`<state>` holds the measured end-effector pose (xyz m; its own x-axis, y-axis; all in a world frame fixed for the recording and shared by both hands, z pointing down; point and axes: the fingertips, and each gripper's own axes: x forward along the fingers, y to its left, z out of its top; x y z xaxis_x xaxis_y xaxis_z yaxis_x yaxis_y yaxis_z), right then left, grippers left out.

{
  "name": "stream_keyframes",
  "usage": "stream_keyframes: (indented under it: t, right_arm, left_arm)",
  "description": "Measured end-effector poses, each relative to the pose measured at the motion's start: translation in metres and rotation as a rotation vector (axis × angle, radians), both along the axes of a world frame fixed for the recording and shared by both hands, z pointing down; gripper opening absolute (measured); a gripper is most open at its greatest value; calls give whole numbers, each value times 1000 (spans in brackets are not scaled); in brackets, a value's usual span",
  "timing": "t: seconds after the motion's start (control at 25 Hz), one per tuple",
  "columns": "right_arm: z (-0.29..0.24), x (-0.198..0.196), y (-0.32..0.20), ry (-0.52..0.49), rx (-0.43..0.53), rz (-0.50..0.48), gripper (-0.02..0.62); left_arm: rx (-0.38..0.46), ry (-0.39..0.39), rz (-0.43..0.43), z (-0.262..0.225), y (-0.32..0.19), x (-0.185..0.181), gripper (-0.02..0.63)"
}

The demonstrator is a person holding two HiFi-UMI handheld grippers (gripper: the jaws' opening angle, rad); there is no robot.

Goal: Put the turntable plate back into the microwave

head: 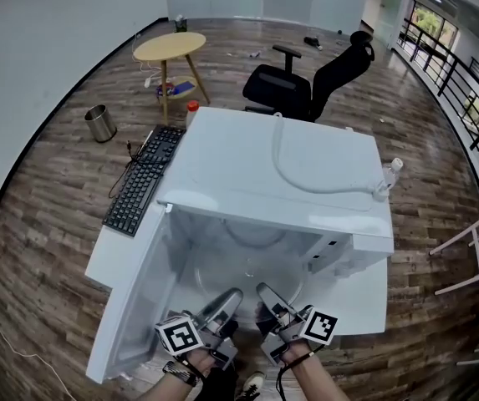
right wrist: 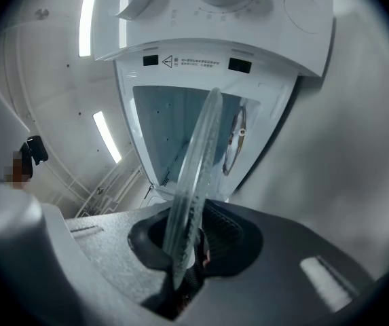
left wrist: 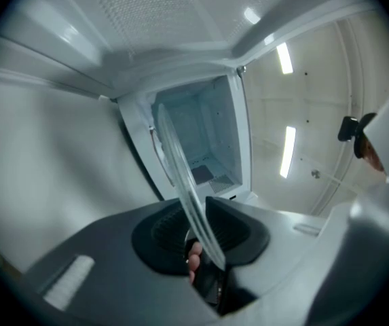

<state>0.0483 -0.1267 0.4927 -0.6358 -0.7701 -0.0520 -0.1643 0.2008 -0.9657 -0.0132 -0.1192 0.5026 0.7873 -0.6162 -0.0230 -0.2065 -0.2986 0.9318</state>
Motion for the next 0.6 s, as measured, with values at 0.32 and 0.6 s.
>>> stream_keyframes:
  t: [0.32,0.6]
  right_arm:
    - [8,-3,-7,-9,-8,0,48]
    - [12,-4,-12,-28,-23,2,48]
  left_arm:
    - [-51,21,-8,10,-4,-2,80]
    - [-55,19,-9,12,-10,-2,78]
